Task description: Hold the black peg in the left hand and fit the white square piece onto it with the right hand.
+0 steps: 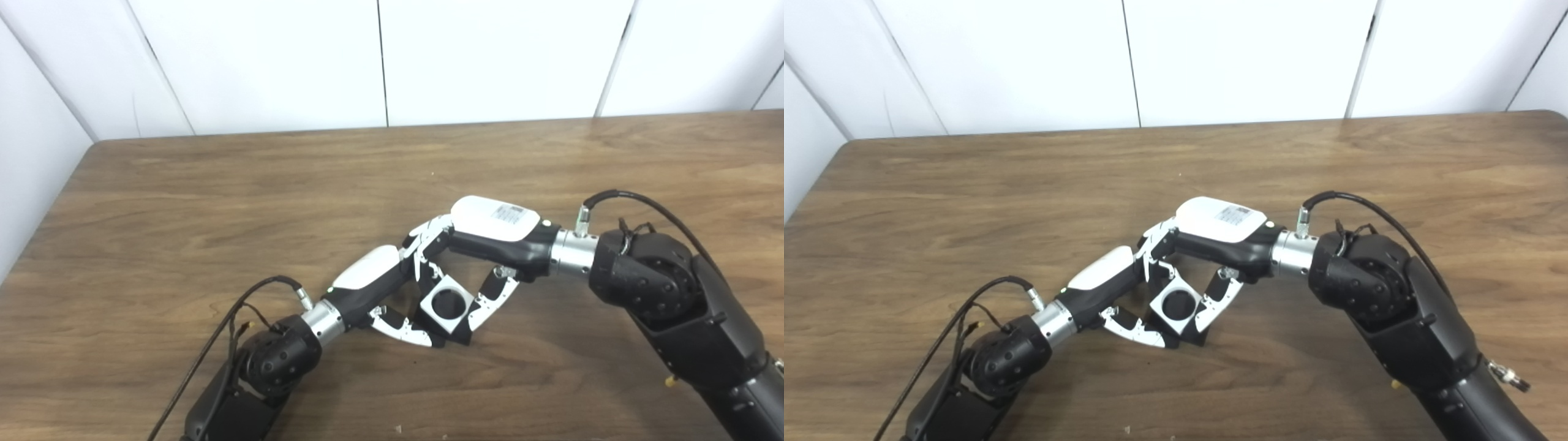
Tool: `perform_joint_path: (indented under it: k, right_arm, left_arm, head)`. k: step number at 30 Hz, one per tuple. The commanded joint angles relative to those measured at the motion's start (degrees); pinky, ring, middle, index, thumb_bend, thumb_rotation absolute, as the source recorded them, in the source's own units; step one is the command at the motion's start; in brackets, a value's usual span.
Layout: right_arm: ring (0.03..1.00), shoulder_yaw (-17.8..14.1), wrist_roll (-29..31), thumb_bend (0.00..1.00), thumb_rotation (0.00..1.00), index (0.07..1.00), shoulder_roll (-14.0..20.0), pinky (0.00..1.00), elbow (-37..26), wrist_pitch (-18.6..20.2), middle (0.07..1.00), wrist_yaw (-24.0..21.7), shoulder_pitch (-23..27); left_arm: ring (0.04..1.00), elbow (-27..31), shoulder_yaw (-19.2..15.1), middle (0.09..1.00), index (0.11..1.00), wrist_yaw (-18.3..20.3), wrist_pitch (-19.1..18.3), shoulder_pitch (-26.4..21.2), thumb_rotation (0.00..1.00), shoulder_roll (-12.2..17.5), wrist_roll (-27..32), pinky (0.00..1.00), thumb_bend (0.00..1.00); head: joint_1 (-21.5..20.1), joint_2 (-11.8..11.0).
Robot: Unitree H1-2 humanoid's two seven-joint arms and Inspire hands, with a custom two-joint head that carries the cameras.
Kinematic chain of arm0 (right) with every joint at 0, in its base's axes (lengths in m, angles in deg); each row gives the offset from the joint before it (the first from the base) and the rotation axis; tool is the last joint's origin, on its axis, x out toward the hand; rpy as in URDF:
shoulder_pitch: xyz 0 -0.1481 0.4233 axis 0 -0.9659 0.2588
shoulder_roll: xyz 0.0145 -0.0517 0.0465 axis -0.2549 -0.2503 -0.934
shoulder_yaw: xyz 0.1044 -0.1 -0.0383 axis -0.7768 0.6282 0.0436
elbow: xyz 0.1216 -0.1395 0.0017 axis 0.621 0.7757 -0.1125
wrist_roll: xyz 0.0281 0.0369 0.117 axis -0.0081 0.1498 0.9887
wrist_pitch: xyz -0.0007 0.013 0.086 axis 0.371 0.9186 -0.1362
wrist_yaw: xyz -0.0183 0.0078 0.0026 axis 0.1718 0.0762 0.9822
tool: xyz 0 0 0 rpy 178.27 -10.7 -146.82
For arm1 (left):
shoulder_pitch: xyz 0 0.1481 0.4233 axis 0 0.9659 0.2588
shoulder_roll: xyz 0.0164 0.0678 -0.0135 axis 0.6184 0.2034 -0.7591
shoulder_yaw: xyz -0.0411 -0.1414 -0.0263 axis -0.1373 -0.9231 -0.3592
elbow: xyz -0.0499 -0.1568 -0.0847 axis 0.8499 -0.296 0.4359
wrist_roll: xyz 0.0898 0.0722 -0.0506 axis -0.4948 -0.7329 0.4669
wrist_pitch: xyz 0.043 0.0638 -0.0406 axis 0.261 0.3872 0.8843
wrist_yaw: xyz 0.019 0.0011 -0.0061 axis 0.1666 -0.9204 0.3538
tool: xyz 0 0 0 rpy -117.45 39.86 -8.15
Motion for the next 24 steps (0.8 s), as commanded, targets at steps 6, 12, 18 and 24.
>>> perform_joint_path:
  k: [6,12,18,24]
  right_arm:
    - [0.839,0.04,-1.11,0.51,0.14,0.482,-0.84,0.82,0.17,-0.09,0.791,1.23,2.34]
    - [0.839,0.12,-1.03,0.51,0.14,0.482,-0.62,0.82,-0.02,-0.11,0.789,0.91,2.77]
    - [0.839,0.43,-1.33,0.51,0.14,0.482,-0.04,0.83,-0.41,0.11,0.79,0.31,2.85]
    - [0.837,0.37,-0.79,0.51,0.14,0.482,0.07,0.82,-0.46,-0.21,0.789,0.4,2.86]
  left_arm:
    - [1.0,0.23,1.88,1.0,0.492,2.1,-1.1,0.35,0.08,0.67,-2.74,1.0,0.52]
    - [1.0,0.09,1.88,0.999,0.492,1.86,-0.85,0.33,0.08,0.68,-2.77,1.0,0.52]
    - [1.0,-0.03,1.84,0.998,0.491,1.78,-0.95,0.44,0.08,0.48,-2.57,1.0,0.52]
    - [1.0,-0.21,1.75,0.999,0.49,1.44,-0.66,0.37,0.08,0.49,-2.76,1.0,0.52]
  head:
    - [-0.2,0.36]
    - [-0.53,0.48]
    - [-0.64,0.65]
    - [-0.69,0.64]
